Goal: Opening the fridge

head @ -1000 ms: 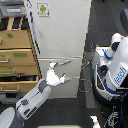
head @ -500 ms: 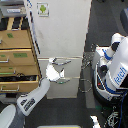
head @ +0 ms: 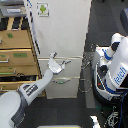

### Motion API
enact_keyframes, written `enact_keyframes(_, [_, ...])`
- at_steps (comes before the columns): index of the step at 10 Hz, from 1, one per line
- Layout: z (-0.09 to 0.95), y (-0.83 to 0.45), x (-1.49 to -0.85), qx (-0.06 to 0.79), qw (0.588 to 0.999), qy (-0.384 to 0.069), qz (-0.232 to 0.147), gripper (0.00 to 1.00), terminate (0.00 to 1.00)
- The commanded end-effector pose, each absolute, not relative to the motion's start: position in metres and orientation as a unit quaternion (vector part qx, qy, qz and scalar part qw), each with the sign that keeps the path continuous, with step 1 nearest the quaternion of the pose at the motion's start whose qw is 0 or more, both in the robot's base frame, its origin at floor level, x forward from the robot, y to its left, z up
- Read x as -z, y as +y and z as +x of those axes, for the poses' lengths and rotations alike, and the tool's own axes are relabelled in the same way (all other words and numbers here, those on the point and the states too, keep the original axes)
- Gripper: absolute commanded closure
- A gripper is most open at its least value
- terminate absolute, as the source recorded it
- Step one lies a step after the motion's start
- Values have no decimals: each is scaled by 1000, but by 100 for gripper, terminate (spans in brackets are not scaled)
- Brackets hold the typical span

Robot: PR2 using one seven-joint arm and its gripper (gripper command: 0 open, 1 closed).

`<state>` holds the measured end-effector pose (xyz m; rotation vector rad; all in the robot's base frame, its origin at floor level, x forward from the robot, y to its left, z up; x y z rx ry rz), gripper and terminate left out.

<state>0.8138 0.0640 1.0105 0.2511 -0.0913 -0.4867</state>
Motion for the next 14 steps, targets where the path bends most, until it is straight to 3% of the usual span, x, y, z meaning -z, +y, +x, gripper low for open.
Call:
enact_keyframes(1, [893,167,-1077,42,991,-32,119,0,0])
enact_keyframes(9, [902,262,-1098,-18,987,-26,159,0,0])
enact_keyframes(14, [910,296,-1095,-35,986,-21,159,0,0])
